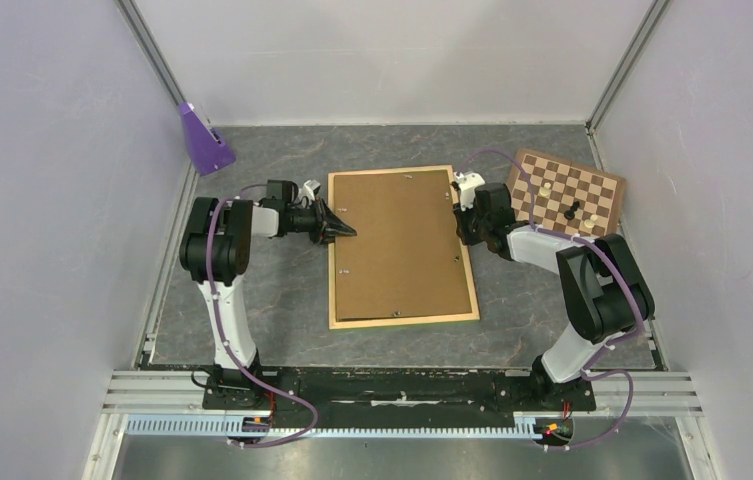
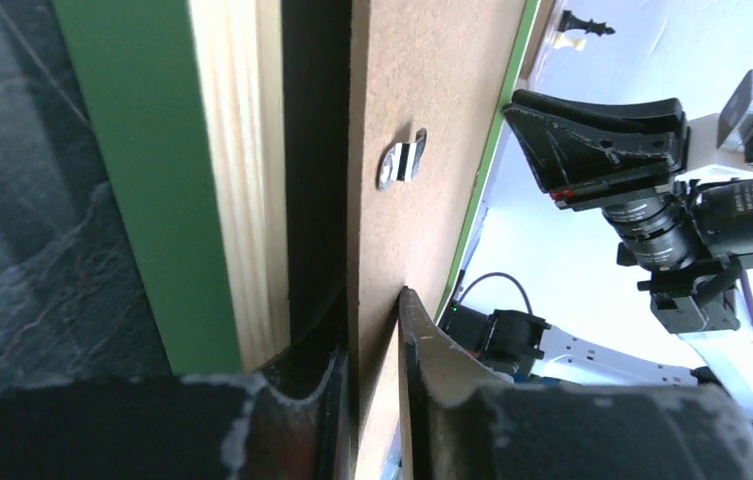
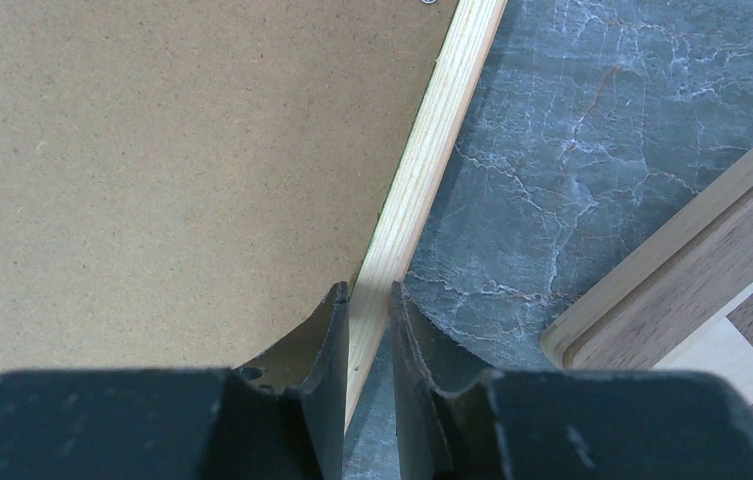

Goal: Put the photo into the frame

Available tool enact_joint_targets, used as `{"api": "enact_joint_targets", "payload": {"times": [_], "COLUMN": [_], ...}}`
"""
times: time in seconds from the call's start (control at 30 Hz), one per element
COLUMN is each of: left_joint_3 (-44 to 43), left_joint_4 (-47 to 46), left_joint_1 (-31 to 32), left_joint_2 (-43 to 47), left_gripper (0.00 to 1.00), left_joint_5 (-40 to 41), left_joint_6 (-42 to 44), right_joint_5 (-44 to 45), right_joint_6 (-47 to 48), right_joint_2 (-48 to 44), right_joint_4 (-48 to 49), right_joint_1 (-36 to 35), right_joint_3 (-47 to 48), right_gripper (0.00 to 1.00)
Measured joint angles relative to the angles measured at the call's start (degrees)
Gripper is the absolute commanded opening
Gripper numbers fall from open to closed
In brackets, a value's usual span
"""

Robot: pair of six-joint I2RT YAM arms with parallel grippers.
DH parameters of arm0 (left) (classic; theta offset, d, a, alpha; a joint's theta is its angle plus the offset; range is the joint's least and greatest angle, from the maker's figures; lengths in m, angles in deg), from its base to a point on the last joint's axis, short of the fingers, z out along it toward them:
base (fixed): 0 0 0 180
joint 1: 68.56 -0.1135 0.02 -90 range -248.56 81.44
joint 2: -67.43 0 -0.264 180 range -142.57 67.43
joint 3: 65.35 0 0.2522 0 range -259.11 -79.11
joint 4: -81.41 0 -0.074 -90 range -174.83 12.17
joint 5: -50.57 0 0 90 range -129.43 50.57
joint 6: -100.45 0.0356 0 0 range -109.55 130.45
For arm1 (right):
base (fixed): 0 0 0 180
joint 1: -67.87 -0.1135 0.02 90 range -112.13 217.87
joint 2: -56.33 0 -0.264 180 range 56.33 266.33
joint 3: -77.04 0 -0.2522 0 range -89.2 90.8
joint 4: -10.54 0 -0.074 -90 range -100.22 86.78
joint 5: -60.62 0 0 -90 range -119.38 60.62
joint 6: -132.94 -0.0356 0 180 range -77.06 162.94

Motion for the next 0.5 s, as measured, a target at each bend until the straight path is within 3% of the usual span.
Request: {"api": "enact_joint_targets", "payload": {"times": [0.2, 0.5], "left_joint_3": [-1.4, -3.5], "left_joint_4": [4.2, 10.1], "left_joint_1": [0.7, 2.2], "left_joint_2": [0.8, 2.6], "left_gripper": [0.31, 0.53], "left_joint_5": [2.3, 7.2], "left_joint_6": [2.3, 4.5], "right_joint_5": [0.0, -0.1], "right_joint_6": [0.0, 0.0], "right_joint_2": [0.0, 0.0], "right_joint_4": [0.1, 0.3], "right_joint_1": [0.0, 0.0], "right_joint_3": [0.0, -0.2], "right_gripper": [0.08, 0.08]}}
